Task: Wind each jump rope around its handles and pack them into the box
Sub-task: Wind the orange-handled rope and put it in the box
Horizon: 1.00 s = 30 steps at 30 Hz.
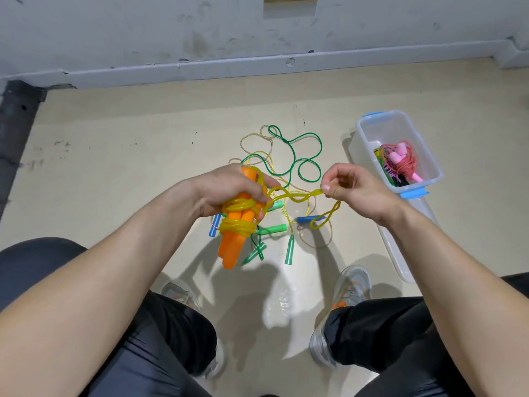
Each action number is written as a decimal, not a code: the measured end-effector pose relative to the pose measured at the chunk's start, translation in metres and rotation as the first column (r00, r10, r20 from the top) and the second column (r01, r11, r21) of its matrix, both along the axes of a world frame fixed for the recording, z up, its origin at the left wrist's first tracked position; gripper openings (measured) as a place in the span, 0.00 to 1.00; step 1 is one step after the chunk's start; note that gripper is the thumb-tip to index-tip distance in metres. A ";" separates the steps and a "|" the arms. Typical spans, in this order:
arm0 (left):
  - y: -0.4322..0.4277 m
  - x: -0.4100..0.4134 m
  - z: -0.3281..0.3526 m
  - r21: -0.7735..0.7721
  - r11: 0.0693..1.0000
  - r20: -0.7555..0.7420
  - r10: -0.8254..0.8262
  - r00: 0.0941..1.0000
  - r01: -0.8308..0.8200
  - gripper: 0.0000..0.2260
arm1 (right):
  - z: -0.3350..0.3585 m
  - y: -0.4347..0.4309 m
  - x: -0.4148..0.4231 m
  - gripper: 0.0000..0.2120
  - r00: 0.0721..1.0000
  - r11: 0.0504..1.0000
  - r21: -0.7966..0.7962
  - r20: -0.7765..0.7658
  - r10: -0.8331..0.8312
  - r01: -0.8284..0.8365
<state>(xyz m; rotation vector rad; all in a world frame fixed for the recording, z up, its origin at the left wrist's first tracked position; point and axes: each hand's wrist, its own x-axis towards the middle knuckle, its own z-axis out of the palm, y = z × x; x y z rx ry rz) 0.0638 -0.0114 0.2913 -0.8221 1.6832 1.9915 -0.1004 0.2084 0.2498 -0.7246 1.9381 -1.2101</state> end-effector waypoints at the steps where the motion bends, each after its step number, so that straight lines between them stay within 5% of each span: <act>1: -0.001 0.000 0.001 0.019 1.000 -0.003 0.007 1.000 -0.007 0.18 | 0.000 0.000 0.001 0.10 0.999 0.999 0.014 0.003 0.039 -0.039; 5: -0.002 0.003 0.000 0.009 0.996 0.020 -0.089 0.996 0.089 0.21 | 0.006 -0.001 0.003 0.12 0.975 0.968 0.150 -0.071 0.211 -0.199; 9: 0.011 0.006 -0.006 0.061 0.974 0.085 -0.222 0.971 0.218 0.27 | 0.018 -0.008 0.005 0.12 0.859 0.946 0.203 -0.402 0.316 -0.253; 18: 0.022 0.006 -0.009 0.412 0.901 -0.005 -0.146 0.989 0.135 0.31 | 0.015 -0.009 0.005 0.12 0.859 0.994 0.068 -0.502 0.106 -0.083; 20: 0.018 0.005 -0.009 0.343 0.932 -0.037 -0.115 0.993 0.121 0.31 | 0.014 -0.007 0.003 0.11 0.865 0.995 0.073 -0.492 0.096 -0.069; 24: 0.005 0.002 -0.003 -0.042 0.993 -0.084 -0.111 0.990 0.108 0.18 | 0.016 -0.004 0.003 0.12 0.886 0.977 0.153 -0.418 0.201 -0.150; 30: 0.008 0.001 -0.005 -0.425 0.887 -0.058 -0.226 0.972 0.181 0.17 | 0.013 -0.007 0.014 0.15 0.888 0.914 0.316 -0.298 0.351 -0.255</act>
